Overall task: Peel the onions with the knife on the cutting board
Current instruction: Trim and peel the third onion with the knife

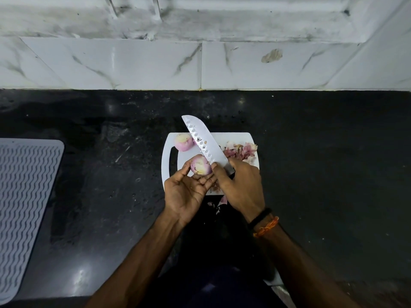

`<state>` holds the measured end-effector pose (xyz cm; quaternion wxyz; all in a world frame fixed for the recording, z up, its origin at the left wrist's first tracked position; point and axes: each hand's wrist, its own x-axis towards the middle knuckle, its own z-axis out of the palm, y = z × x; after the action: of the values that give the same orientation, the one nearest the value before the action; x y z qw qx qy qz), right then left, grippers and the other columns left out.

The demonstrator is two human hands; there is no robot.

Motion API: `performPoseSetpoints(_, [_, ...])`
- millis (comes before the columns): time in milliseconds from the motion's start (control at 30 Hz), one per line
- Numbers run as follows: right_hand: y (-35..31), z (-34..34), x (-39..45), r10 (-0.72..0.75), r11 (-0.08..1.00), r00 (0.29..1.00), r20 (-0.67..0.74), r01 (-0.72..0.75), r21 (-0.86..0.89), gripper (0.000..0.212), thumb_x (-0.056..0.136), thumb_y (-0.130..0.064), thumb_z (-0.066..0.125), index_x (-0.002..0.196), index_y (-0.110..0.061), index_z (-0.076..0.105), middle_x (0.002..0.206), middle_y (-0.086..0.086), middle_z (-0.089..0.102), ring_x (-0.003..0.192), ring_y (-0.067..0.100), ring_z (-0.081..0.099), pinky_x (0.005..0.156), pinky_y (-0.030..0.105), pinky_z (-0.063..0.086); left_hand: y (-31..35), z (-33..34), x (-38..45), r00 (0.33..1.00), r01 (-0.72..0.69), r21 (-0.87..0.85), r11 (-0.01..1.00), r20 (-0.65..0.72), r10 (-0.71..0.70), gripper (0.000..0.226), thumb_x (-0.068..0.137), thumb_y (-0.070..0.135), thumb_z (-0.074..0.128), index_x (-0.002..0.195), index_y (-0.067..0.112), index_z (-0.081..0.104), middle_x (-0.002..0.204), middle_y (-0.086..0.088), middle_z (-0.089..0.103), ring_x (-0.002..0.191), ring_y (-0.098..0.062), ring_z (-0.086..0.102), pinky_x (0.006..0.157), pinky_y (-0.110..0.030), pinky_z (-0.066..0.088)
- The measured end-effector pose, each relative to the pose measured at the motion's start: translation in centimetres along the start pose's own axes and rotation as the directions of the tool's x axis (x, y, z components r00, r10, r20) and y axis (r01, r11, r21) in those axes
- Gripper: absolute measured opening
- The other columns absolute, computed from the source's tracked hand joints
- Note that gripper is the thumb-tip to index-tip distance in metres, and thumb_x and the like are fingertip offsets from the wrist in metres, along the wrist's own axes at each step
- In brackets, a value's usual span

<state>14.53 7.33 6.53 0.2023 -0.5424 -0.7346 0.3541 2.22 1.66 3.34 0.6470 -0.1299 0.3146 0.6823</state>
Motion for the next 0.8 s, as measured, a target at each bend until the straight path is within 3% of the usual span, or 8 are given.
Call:
performPoseSetpoints(133, [-0.4, 0.2, 0.0, 0.035, 0.998, 0.999, -0.039, -0.037, -0.054, 0.043, 0.089, -0.059, 0.061, 0.078, -0.018, 0.064, 0.077, -0.009, 0.067, 0.065, 0.003, 0.058, 0.053, 0.009, 0.034, -0.2, 0.2, -0.3, 1.0, -0.009, -0.021, 1.0, -0.014, 0.008, 0.052, 0.1, 0.016, 0.044, 0.146, -0.007, 0.041, 0.136, -0.032, 0.055, 0.115, -0.04, 0.064, 0.1, -0.05, 0.052])
performPoseSetpoints(233, [-0.3, 0.1, 0.3, 0.071, 0.993, 0.996, -0.053, -0.075, -0.088, 0.048, 0.087, -0.065, 0.059, 0.07, -0.02, 0.06, 0.067, -0.009, 0.062, 0.059, 0.0, 0.053, 0.052, 0.014, 0.029, -0.3, 0.0, -0.1, 1.0, -0.023, 0.016, 1.0, -0.018, 0.023, 0.054, 0.099, 0.016, 0.044, 0.147, -0.007, 0.038, 0.143, -0.031, 0.049, 0.121, -0.041, 0.059, 0.1, -0.048, 0.053])
performPoseSetpoints(367, [0.3, -0.3, 0.6, 0.124, 0.975, 0.991, 0.043, -0.13, 0.178, 0.039, 0.085, -0.056, 0.069, 0.071, -0.02, 0.069, 0.058, -0.009, 0.06, 0.056, 0.004, 0.055, 0.054, 0.024, 0.039, -0.1, -0.6, 0.3, 0.999, -0.035, -0.013, 0.999, -0.019, 0.035, 0.061, 0.097, 0.013, 0.049, 0.151, -0.007, 0.028, 0.144, -0.032, 0.048, 0.129, -0.044, 0.053, 0.102, -0.051, 0.051])
performPoseSetpoints(500, [1.2, -0.9, 0.8, 0.194, 0.943, 0.98, 0.035, -0.196, 0.27, 0.026, 0.084, -0.044, 0.076, 0.075, -0.02, 0.07, 0.052, -0.015, 0.057, 0.053, 0.002, 0.055, 0.052, 0.024, 0.043, 0.2, -0.6, 0.4, 1.0, -0.005, 0.009, 1.0, -0.013, 0.005, 0.047, 0.102, 0.012, 0.045, 0.142, -0.01, 0.04, 0.138, -0.036, 0.051, 0.126, -0.045, 0.056, 0.103, -0.052, 0.05])
performPoseSetpoints(600, [2.0, -0.9, 0.7, 0.247, 0.914, 0.967, 0.066, -0.255, 0.315, 0.009, 0.082, -0.028, 0.08, 0.082, -0.024, 0.072, 0.06, -0.021, 0.064, 0.058, -0.002, 0.061, 0.052, 0.017, 0.045, 0.2, -0.7, 0.5, 0.998, -0.052, 0.055, 0.997, 0.043, 0.049, 0.057, 0.095, 0.012, 0.059, 0.144, -0.008, 0.037, 0.145, -0.038, 0.041, 0.134, -0.048, 0.046, 0.111, -0.058, 0.04])
performPoseSetpoints(667, [2.4, -0.8, 0.4, 0.284, 0.889, 0.955, 0.083, -0.295, 0.35, 0.016, 0.079, -0.022, 0.08, 0.094, -0.022, 0.075, 0.074, -0.015, 0.072, 0.069, 0.002, 0.068, 0.057, 0.02, 0.05, 0.3, -0.5, 0.4, 0.993, -0.082, 0.103, 0.991, 0.093, 0.073, 0.067, 0.085, 0.014, 0.072, 0.143, 0.001, 0.04, 0.147, -0.036, 0.04, 0.136, -0.046, 0.045, 0.111, -0.06, 0.038])
performPoseSetpoints(800, [2.7, -0.3, 0.1, 0.324, 0.874, 0.939, 0.119, -0.345, 0.342, 0.034, 0.075, -0.017, 0.079, 0.108, -0.023, 0.074, 0.092, -0.008, 0.075, 0.087, 0.01, 0.071, 0.073, 0.031, 0.06, 0.3, -0.4, 0.6, 0.99, -0.082, 0.158, 0.984, 0.13, 0.062, 0.055, 0.083, 0.018, 0.075, 0.13, 0.002, 0.052, 0.139, -0.031, 0.053, 0.129, -0.042, 0.054, 0.103, -0.058, 0.047])
